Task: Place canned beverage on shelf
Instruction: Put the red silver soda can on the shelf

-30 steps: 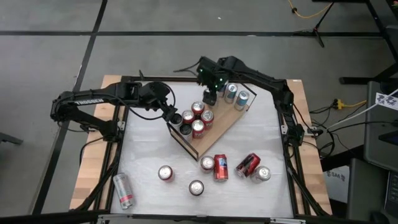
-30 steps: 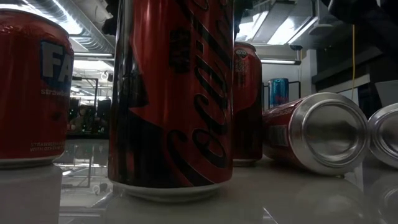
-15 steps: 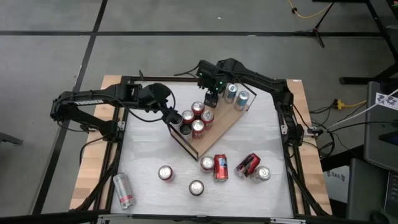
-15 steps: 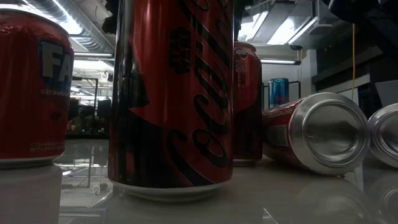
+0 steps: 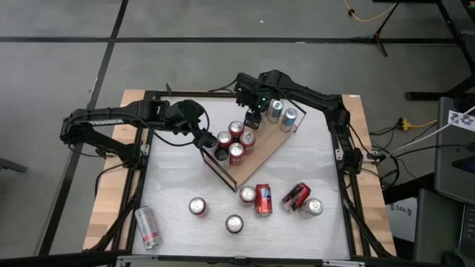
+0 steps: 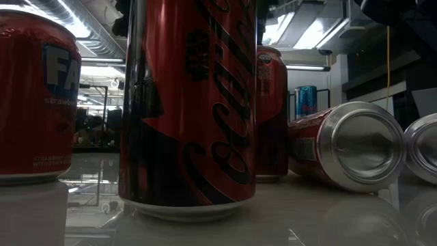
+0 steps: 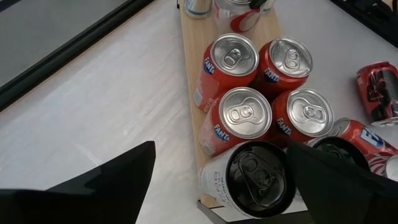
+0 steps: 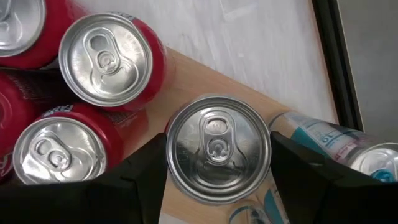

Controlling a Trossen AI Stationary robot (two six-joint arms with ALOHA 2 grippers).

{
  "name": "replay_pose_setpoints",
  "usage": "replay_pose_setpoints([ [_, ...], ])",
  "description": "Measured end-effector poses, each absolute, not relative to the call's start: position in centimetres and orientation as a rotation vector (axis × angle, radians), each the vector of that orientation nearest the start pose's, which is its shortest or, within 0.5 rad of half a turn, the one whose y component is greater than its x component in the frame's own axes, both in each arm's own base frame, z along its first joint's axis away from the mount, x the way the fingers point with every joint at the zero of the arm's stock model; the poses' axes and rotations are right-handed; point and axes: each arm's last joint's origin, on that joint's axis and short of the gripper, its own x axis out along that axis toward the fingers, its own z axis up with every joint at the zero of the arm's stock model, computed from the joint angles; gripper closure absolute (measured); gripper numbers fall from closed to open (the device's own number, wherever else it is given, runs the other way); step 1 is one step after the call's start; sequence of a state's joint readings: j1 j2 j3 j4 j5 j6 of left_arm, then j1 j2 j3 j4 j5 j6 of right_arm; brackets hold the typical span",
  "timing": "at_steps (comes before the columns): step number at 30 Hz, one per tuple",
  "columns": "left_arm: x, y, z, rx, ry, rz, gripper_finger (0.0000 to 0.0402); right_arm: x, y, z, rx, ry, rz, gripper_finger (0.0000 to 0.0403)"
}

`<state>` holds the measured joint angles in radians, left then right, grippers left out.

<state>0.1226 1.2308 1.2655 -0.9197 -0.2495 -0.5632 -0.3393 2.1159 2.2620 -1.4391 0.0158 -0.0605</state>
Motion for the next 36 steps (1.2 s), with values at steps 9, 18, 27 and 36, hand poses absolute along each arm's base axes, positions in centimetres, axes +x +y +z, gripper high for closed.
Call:
replay_pose_setpoints([
  [9,23.21,3.58,34.62,-0.462,0.772,0.588,0.0048,39.28,-13.94,33.12,0.162,1.291,-0.267,0.0168],
  [18,23.21,3.58,34.62,-0.462,0.772,0.588,0.0048,39.28,-13.95,33.13,0.161,1.291,-0.267,0.0168],
  [27,23.22,3.58,34.62,-0.462,0.772,0.588,0.0048,39.72,-14.08,33.26,0.152,1.243,-0.261,0.0168],
  [36,23.22,3.58,34.62,-0.462,0.772,0.588,0.0048,40.21,-14.23,32.55,0.143,1.247,-0.246,0.0168],
])
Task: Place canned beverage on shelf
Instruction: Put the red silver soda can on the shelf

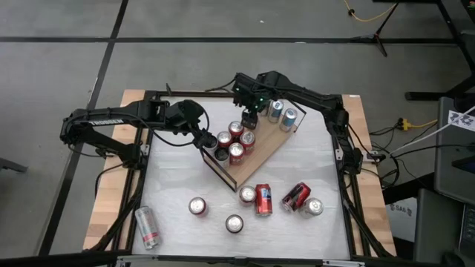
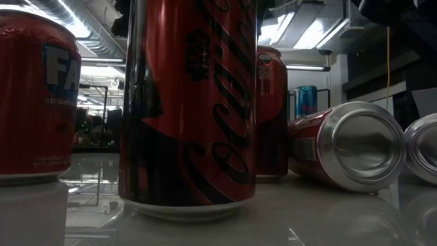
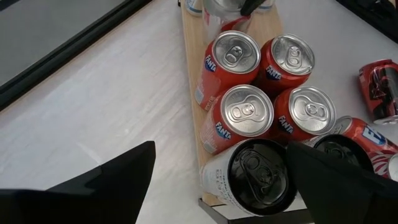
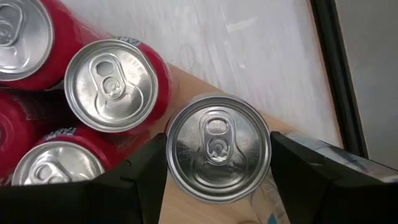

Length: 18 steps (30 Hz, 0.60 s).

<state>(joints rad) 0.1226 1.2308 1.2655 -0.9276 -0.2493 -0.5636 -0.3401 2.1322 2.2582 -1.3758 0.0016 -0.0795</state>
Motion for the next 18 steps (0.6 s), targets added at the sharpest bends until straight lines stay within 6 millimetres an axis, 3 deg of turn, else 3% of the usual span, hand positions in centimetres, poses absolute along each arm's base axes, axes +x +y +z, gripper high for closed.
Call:
replay_pose_setpoints([
  [7,23.2,3.6,34.6,-0.462,0.774,0.588,0.0048,40.6,-14.3,30.9,0.161,1.27,-0.226,0.0168],
  [18,23.2,3.6,34.6,-0.462,0.774,0.589,0.0048,40.5,-14.3,30.6,0.162,1.277,-0.225,0.0168],
])
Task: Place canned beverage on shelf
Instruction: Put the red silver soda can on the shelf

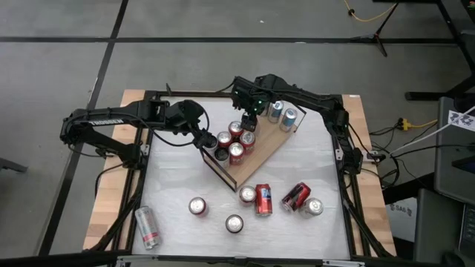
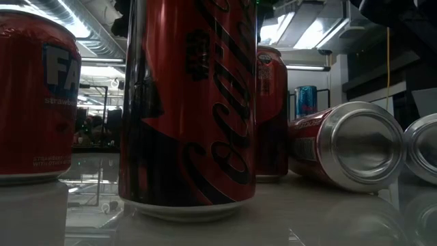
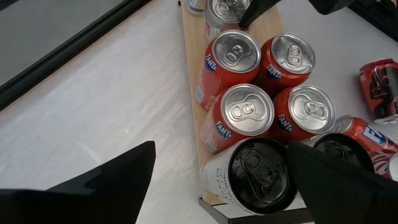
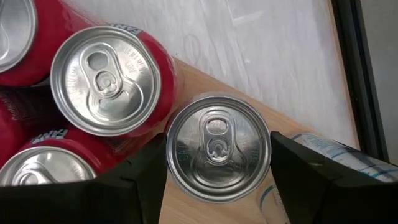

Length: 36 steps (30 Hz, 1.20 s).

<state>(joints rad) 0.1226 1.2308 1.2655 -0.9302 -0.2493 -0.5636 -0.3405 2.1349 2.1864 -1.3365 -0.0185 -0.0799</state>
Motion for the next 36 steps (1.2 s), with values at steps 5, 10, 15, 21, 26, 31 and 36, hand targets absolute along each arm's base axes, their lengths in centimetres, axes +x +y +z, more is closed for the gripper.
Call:
replay_pose_setpoints([
  [5,23.2,3.58,34.61,-0.462,0.774,0.588,0.0048,40.53,-14.3,30.61,0.163,1.28,-0.225,0.0168],
  [10,23.2,3.58,34.61,-0.462,0.775,0.589,0.0048,40.52,-14.3,30.61,0.163,1.282,-0.225,0.0168],
  [15,23.2,3.58,34.61,-0.462,0.775,0.588,0.0048,40.51,-14.29,30.59,0.163,1.283,-0.224,0.0168],
  [21,23.2,3.58,34.6,-0.462,0.775,0.588,0.0048,40.44,-14.27,30.56,0.165,1.291,-0.223,0.0152],
  [26,23.19,3.58,34.6,-0.462,0.775,0.589,0.0048,40.28,-14.21,30.41,0.169,1.314,-0.221,0.0098],
  [31,23.19,3.58,34.6,-0.462,0.775,0.589,0.0048,40.32,-14.23,30.36,0.169,1.313,-0.221,0.0065],
  [36,23.19,3.58,34.6,-0.462,0.775,0.589,0.0048,40.31,-14.23,30.49,0.186,1.307,-0.235,0.006],
])
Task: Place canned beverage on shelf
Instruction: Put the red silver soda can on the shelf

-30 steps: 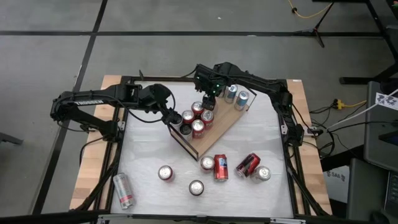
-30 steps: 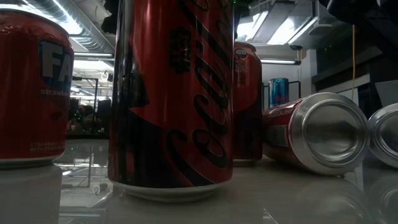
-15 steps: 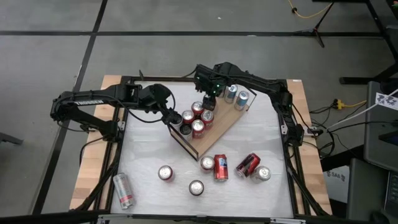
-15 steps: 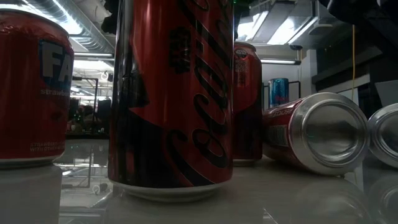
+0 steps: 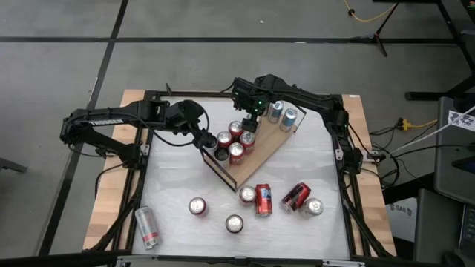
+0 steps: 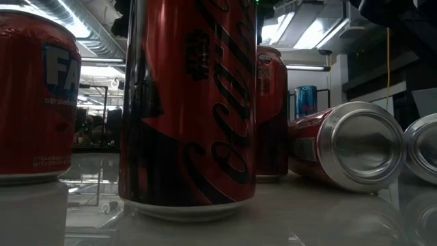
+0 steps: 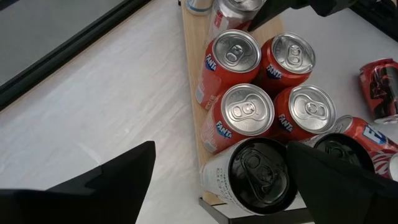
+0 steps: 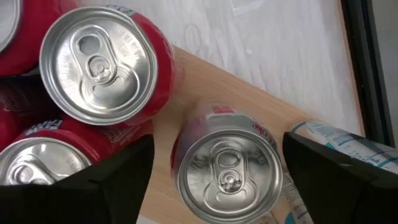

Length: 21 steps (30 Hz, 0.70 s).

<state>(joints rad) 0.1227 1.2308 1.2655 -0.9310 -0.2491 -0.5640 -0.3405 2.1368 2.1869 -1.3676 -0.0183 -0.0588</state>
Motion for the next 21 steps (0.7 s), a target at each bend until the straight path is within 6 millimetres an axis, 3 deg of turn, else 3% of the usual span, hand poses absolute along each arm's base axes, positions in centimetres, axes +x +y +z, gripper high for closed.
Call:
replay_pose_setpoints([
  [9,23.2,3.6,34.6,-0.463,0.775,0.589,0.0048,39.2,-13.8,34.1,0.175,1.264,-0.247,0.0061],
  [16,23.2,3.6,34.6,-0.462,0.775,0.589,0.0048,35.8,-13.1,38.2,0.083,1.216,-0.38,0.0061],
  [21,23.2,3.6,34.6,-0.462,0.775,0.59,0.0048,33.3,-12.8,39.3,0.006,1.218,-0.589,0.0061],
])
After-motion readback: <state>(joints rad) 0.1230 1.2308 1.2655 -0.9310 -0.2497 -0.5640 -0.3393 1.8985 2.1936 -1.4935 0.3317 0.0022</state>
